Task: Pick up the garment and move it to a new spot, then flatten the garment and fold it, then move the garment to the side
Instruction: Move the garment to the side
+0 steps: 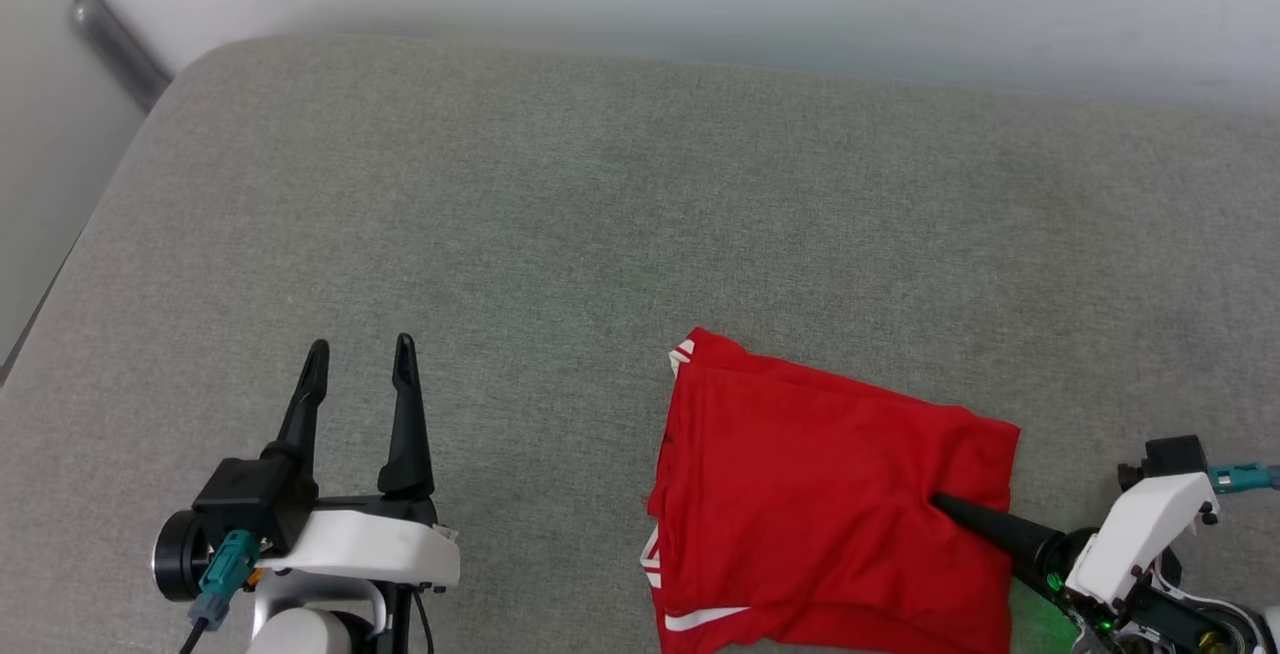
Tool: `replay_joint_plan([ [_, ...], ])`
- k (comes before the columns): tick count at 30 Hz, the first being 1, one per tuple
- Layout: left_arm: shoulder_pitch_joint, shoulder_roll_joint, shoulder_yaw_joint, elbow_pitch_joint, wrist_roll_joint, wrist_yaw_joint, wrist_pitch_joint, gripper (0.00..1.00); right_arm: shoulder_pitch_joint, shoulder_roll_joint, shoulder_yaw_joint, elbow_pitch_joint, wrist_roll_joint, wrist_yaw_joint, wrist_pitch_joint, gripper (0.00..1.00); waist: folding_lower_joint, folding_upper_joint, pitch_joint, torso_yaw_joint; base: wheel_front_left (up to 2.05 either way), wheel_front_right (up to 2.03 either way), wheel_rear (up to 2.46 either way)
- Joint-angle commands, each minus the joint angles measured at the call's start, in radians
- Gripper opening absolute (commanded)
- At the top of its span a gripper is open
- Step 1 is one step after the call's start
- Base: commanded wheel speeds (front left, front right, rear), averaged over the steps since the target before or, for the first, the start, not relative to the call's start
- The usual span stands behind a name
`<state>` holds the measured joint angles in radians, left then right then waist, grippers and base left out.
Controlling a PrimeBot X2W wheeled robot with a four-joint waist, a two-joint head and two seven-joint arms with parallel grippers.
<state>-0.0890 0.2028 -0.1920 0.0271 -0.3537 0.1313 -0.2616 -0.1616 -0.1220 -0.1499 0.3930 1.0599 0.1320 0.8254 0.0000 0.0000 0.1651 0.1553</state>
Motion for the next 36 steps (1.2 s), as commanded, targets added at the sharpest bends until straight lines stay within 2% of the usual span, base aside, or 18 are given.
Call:
replay_joint_plan([
  [1,-0.013,-0.008,0.002,0.003,0.006,-0.005,-0.004,1.00,0.012,0.010,0.016,0.035,0.003,-0.002,0.019,1.00,0.0000,0.0000,0.004,0.006,0.00,0.00,0.00],
  [2,-0.012,-0.010,0.006,0.006,0.009,-0.008,-0.004,1.00,0.011,0.015,0.021,0.047,0.010,-0.002,0.028,0.84,0.0000,0.0000,0.002,0.008,0.00,0.00,0.00],
  [3,-0.010,-0.012,0.011,0.009,0.012,-0.010,-0.004,1.00,0.007,0.017,0.026,0.051,0.016,-0.003,0.033,0.07,0.0000,0.0000,0.001,0.008,0.00,0.00,0.00],
  [4,-0.008,-0.013,0.014,0.013,0.016,-0.013,-0.004,1.00,0.005,0.013,0.030,0.052,0.016,-0.002,0.037,0.00,0.0000,0.0000,-0.001,0.009,0.00,0.00,0.00],
  [11,0.017,-0.018,0.032,0.024,0.037,-0.024,-0.004,1.00,-0.011,-0.052,0.088,-0.033,-0.074,-0.002,-0.030,0.00,0.0000,0.0000,-0.043,-0.024,0.00,0.00,0.00],
  [16,0.039,-0.007,0.043,0.020,0.045,-0.029,-0.004,1.00,-0.026,-0.114,0.147,-0.081,-0.249,-0.002,-0.090,0.00,0.0000,0.0000,-0.077,-0.096,0.00,0.00,0.00],
  [21,0.043,-0.001,0.036,0.010,0.050,-0.039,-0.003,1.00,-0.050,-0.169,0.178,-0.110,-0.443,-0.002,-0.094,0.00,0.0000,0.0000,-0.078,-0.202,0.00,0.00,0.00],
  [25,0.019,0.001,0.020,-0.007,0.054,-0.046,0.000,1.00,-0.074,-0.181,0.178,-0.125,-0.543,-0.002,-0.089,0.00,0.0000,0.0000,-0.047,-0.299,0.00,0.00,0.00],
  [29,-0.011,0.002,0.011,-0.025,0.059,-0.051,0.003,1.00,-0.121,-0.181,0.189,-0.118,-0.593,-0.002,-0.098,0.00,0.0000,0.0000,0.000,-0.397,0.00,0.00,0.00],
  [33,-0.069,0.007,-0.013,-0.054,0.077,-0.057,0.018,1.00,-0.212,-0.198,0.195,-0.068,-0.620,-0.002,-0.167,0.00,0.0000,0.0000,0.092,-0.496,0.00,0.00,0.00],
  [36,-0.113,0.022,-0.025,-0.078,0.094,-0.065,0.038,1.00,-0.282,-0.205,0.187,-0.030,-0.623,-0.002,-0.235,0.00,0.0000,0.0000,0.162,-0.535,0.00,0.00,0.00],
])
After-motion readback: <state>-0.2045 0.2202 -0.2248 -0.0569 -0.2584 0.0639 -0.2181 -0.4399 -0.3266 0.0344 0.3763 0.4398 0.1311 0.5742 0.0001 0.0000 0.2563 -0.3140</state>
